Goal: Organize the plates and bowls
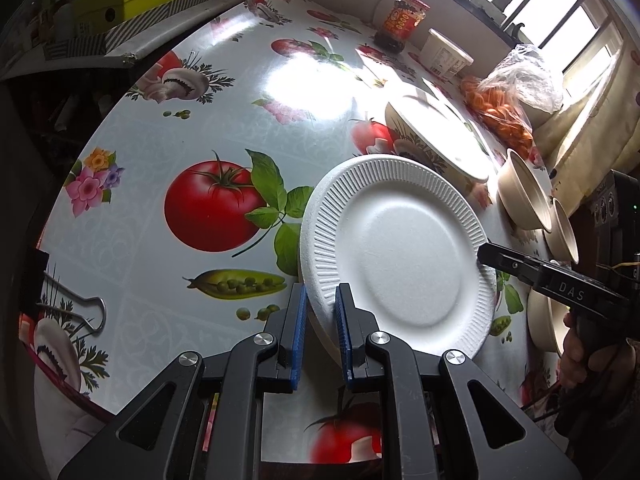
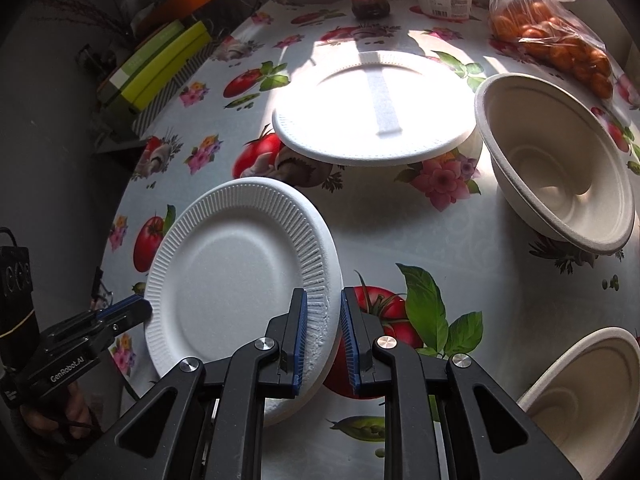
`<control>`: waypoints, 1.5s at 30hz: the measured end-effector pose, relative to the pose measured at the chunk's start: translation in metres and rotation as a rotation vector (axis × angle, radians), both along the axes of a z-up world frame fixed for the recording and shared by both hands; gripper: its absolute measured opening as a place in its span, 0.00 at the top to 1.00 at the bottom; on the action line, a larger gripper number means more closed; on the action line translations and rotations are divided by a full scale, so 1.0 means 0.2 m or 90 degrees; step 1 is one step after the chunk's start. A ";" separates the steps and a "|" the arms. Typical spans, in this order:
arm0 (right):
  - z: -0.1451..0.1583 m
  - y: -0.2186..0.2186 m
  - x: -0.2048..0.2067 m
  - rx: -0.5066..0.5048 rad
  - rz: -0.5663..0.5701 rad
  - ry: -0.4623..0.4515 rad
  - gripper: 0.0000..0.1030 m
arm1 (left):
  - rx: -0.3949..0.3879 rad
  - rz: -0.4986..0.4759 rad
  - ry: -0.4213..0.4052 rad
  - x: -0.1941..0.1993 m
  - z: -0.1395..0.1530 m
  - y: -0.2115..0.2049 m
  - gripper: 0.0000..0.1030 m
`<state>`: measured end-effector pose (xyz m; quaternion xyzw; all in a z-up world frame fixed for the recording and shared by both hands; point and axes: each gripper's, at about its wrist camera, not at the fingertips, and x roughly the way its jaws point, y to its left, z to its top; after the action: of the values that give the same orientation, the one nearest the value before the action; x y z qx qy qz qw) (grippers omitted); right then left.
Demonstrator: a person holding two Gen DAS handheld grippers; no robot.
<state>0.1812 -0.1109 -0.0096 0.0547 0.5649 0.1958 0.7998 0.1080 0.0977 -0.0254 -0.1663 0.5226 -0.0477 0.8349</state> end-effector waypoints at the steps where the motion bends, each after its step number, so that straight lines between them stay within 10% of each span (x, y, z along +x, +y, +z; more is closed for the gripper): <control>1: 0.00 0.00 0.00 0.000 0.000 -0.001 0.83 | 0.000 0.000 0.000 0.00 0.00 0.00 0.85; 23: 0.01 0.00 -0.01 0.000 0.000 -0.002 0.72 | -0.018 0.001 0.004 0.00 -0.01 0.02 0.84; 45: 0.16 -0.02 0.02 -0.002 -0.007 -0.049 0.57 | -0.023 -0.006 -0.034 0.07 0.11 0.03 0.64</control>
<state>0.1845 -0.1152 0.0224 0.0485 0.5334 0.1925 0.8222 0.1218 0.1047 -0.0032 -0.1777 0.4999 -0.0657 0.8451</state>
